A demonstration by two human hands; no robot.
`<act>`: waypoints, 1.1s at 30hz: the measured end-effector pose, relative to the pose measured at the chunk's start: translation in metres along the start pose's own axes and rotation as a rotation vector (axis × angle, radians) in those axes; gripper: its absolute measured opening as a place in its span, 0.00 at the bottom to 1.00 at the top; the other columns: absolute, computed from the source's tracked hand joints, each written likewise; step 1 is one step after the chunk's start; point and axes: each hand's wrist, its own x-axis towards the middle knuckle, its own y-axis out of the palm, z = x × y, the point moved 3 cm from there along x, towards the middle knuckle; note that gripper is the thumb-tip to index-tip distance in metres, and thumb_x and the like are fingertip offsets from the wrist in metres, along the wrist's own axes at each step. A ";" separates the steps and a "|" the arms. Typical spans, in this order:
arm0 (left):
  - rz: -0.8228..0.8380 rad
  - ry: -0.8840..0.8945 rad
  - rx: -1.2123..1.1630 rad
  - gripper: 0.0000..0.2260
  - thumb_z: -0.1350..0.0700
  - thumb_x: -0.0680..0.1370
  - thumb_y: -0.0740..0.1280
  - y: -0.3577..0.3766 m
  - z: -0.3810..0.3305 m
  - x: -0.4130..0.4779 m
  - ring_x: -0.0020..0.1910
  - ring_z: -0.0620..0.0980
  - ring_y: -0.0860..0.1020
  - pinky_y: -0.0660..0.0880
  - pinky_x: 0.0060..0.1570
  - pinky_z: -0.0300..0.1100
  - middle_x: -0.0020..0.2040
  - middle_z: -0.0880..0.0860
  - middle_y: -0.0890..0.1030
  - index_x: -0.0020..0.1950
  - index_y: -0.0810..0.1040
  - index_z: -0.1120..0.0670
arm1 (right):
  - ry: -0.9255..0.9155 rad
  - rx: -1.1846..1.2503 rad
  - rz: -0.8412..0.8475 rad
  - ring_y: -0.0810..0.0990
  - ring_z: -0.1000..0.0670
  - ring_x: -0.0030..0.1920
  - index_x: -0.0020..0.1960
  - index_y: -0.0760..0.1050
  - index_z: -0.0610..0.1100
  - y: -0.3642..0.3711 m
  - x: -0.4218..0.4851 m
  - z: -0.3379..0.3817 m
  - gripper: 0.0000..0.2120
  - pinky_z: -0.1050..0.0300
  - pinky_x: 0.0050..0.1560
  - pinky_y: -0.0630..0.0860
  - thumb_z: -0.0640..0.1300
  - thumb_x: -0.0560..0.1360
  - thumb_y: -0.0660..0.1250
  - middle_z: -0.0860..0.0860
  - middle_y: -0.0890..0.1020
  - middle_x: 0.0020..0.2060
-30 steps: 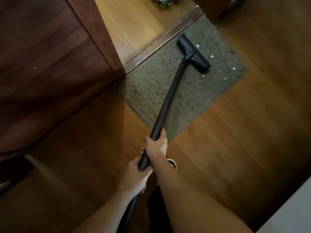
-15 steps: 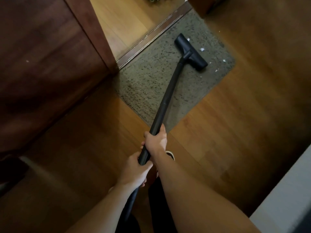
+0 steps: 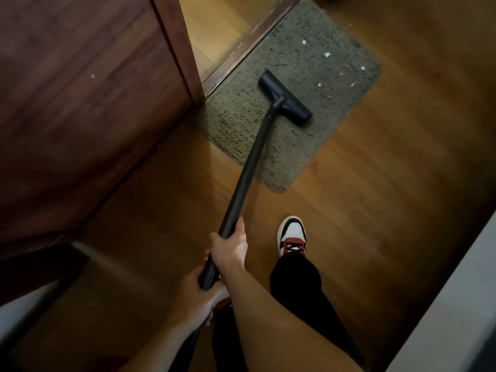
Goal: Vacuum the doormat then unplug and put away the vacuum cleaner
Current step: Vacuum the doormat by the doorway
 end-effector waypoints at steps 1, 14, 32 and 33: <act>0.013 -0.010 0.004 0.05 0.58 0.78 0.70 -0.005 0.005 -0.004 0.19 0.50 0.71 0.68 0.21 0.40 0.26 0.54 0.77 0.49 0.79 0.58 | 0.008 0.004 0.002 0.81 0.52 0.31 0.83 0.48 0.56 0.004 -0.005 -0.006 0.41 0.58 0.32 0.82 0.38 0.80 0.67 0.53 0.77 0.47; 0.049 0.013 0.057 0.06 0.57 0.77 0.71 0.008 0.002 -0.006 0.20 0.50 0.71 0.68 0.22 0.40 0.25 0.52 0.76 0.49 0.79 0.59 | -0.003 0.030 -0.016 0.80 0.53 0.27 0.83 0.47 0.56 -0.010 0.001 -0.017 0.42 0.54 0.33 0.83 0.36 0.79 0.67 0.46 0.82 0.41; 0.000 0.110 0.172 0.07 0.55 0.78 0.69 0.105 -0.135 0.068 0.21 0.52 0.74 0.72 0.23 0.41 0.27 0.56 0.77 0.43 0.76 0.56 | -0.069 0.058 -0.135 0.78 0.51 0.24 0.80 0.58 0.52 -0.117 0.098 0.106 0.35 0.56 0.29 0.79 0.36 0.78 0.66 0.45 0.79 0.38; -0.001 0.110 0.180 0.06 0.55 0.78 0.69 0.110 -0.139 0.070 0.22 0.53 0.74 0.72 0.23 0.40 0.27 0.56 0.77 0.43 0.76 0.56 | -0.071 0.061 -0.139 0.78 0.51 0.24 0.80 0.59 0.51 -0.122 0.102 0.109 0.34 0.55 0.29 0.79 0.35 0.78 0.66 0.46 0.79 0.37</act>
